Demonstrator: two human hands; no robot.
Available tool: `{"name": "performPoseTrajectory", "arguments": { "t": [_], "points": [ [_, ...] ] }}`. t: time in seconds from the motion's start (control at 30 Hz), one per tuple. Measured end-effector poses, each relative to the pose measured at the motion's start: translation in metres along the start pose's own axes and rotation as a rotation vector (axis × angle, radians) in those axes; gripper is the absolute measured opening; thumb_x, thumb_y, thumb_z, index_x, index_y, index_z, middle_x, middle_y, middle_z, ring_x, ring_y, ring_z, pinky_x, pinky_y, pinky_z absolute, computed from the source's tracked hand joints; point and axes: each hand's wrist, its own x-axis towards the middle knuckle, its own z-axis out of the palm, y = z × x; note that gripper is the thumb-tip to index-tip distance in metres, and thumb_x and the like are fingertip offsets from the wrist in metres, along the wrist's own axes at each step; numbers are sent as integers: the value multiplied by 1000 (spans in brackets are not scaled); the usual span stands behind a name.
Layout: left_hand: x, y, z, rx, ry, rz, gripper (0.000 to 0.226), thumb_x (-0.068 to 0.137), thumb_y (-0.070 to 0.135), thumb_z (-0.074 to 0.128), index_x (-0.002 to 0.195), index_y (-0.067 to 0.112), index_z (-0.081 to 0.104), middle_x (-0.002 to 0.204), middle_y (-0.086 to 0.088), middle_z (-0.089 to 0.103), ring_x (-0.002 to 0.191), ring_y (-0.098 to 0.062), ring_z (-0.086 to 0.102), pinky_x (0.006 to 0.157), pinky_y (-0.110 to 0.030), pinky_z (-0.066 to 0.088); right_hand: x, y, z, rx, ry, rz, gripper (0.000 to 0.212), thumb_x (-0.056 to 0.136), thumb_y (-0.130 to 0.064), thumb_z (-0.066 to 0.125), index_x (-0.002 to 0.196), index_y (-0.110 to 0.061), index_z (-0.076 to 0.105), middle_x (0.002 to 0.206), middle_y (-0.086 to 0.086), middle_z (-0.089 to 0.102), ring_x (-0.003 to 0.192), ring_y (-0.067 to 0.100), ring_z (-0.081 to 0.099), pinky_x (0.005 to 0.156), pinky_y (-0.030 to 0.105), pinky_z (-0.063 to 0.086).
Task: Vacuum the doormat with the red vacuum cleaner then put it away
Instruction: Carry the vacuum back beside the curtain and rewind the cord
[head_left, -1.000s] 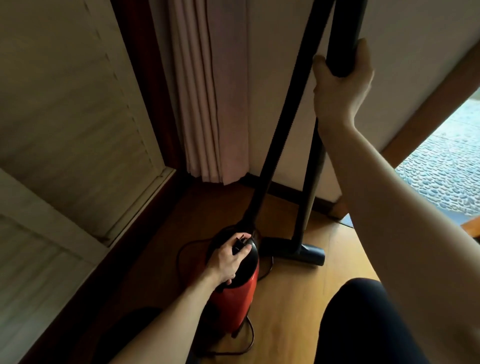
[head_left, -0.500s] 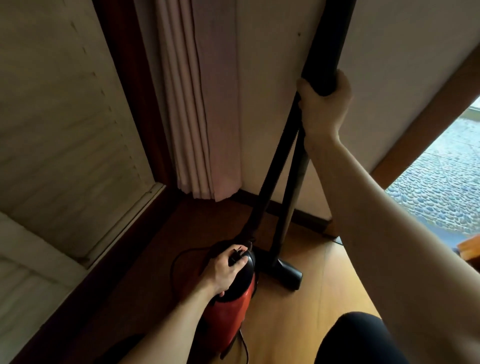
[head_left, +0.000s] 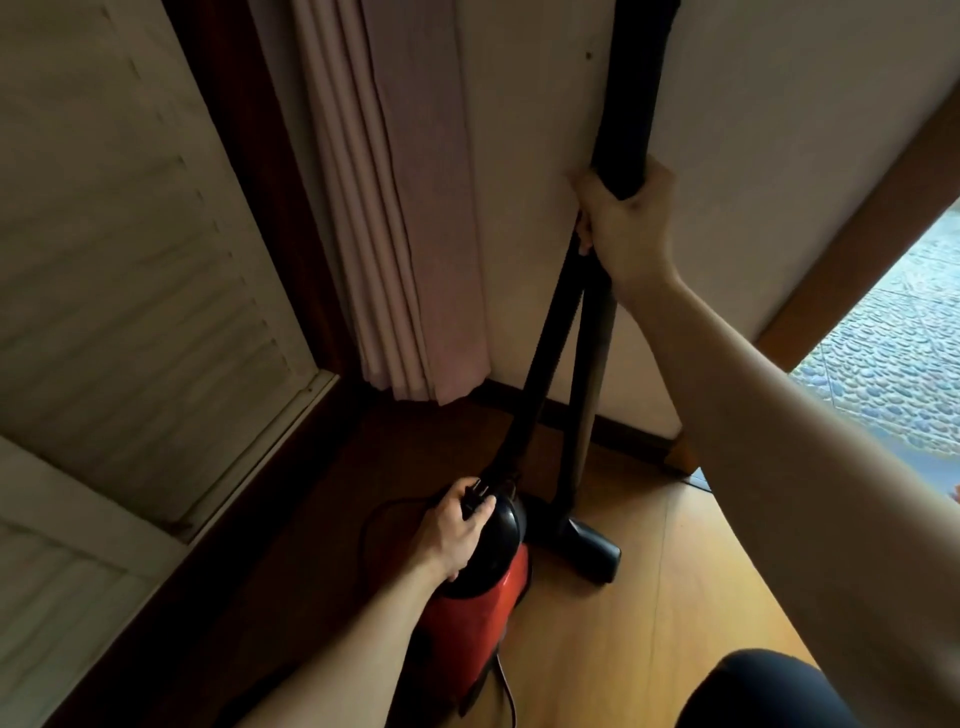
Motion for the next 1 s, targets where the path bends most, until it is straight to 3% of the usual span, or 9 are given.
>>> {"name": "performPoseTrajectory", "arguments": {
  "t": [0.07,0.17,0.4,0.5,0.6,0.7,0.8,0.9,1.0],
  "points": [
    [-3,0,1,-12,-8,-5,38,98,44,53,135,32,51,117,-11,67,106,-44,66,68,-34,55,5,-4,2,27,31,-18,29,92,-15,68,75,-12,46,57,4,46,42,17,43,41,26,37],
    [0,-4,2,-52,23,-5,36,98,41,54,133,33,53,119,-11,68,109,-41,65,83,-42,54,12,-5,7,68,38,-23,34,91,-16,69,69,-18,43,52,-3,46,40,18,42,41,26,36],
    [16,-8,7,-98,60,-7,30,96,48,55,124,37,57,109,-11,72,101,-44,67,69,-37,55,13,14,20,85,38,-20,31,90,-8,69,71,-14,45,51,-4,45,41,18,43,42,27,38],
    [21,-11,7,-122,78,20,31,95,46,58,122,32,60,88,-12,71,69,-36,70,57,-34,54,10,22,20,54,46,-30,26,87,-1,68,75,-12,47,56,-2,47,43,17,46,44,27,41],
    [18,-15,2,-127,52,16,30,96,45,56,121,29,61,68,-1,64,40,-17,58,40,-25,46,-5,39,19,6,54,40,25,87,0,67,75,-15,51,59,0,51,47,16,51,47,28,46],
    [14,-17,-4,31,126,66,29,97,47,53,117,28,63,83,1,70,73,-23,72,66,-29,56,-24,60,15,-32,40,92,24,89,-3,69,73,-12,53,62,9,55,51,19,55,53,31,51],
    [10,-10,-10,191,256,117,30,98,45,51,113,23,65,107,2,70,104,-21,65,78,-22,42,-36,80,14,-30,9,151,18,91,-10,72,81,-7,57,67,12,57,57,20,58,59,34,56],
    [4,1,-12,439,412,251,30,98,44,52,114,21,64,108,4,62,99,-16,62,73,-16,36,-44,96,13,5,-9,225,22,91,-17,74,80,-7,58,63,5,55,57,17,56,59,36,54],
    [-3,22,-5,372,394,388,24,98,41,55,106,20,65,97,5,65,87,-10,63,68,-12,37,-45,99,15,23,-24,200,37,93,-18,71,72,7,54,60,17,49,51,25,50,51,37,45]
  ]
}}
